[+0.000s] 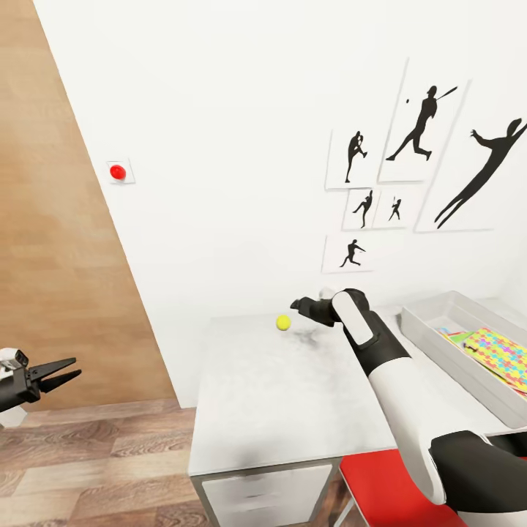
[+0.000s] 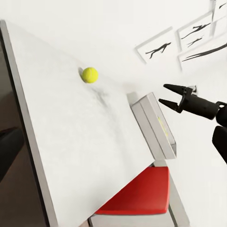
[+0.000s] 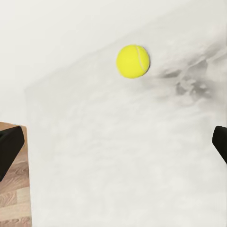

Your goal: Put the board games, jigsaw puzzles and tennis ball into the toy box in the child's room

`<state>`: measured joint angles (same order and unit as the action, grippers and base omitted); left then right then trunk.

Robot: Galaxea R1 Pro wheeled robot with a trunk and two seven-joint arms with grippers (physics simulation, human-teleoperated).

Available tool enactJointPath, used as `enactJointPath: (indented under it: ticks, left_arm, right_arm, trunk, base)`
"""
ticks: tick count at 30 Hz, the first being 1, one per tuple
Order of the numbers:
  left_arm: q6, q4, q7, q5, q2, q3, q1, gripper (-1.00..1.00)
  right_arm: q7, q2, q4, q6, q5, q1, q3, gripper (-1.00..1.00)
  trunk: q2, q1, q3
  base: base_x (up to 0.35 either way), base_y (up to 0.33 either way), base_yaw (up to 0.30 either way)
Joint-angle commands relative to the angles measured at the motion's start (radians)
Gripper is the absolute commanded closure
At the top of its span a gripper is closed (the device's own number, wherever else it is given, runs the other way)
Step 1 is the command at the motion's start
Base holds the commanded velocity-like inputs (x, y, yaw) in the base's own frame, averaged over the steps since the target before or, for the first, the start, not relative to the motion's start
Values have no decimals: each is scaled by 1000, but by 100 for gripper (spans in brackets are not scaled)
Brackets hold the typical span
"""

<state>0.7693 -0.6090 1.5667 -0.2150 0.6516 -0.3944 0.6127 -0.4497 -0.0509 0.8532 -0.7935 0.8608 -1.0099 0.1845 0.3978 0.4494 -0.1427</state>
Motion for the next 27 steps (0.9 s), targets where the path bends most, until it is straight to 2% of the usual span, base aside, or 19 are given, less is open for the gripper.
enactJointPath:
  ticks: [1,7,13,17,27]
  left_arm:
    - [11,0,4,1,0,0,1,-100]
    - [13,0,4,-1,0,0,1,-100]
    - [11,0,4,-1,0,-1,1,-100]
    - [10,0,4,0,0,0,1,-100]
    - [5,0,4,0,0,0,1,-100]
  right_arm:
    - [-10,0,0,11,11,-1,3,-100]
    - [-9,3,0,63,13,-1,12,-100]
    - [-9,2,0,71,12,-1,50,-100]
    - [-9,2,0,72,12,-1,55,-100]
    - [-9,0,-11,74,11,-1,56,-100]
  trunk:
    - [2,1,-2]
    - [2,1,-2]
    - [2,1,-2]
    - [2,1,-2]
    - [2,1,-2]
  base:
    - [0,30,0]
    - [0,20,0]
    - [0,22,0]
    - [0,175,0]
    - [0,19,0]
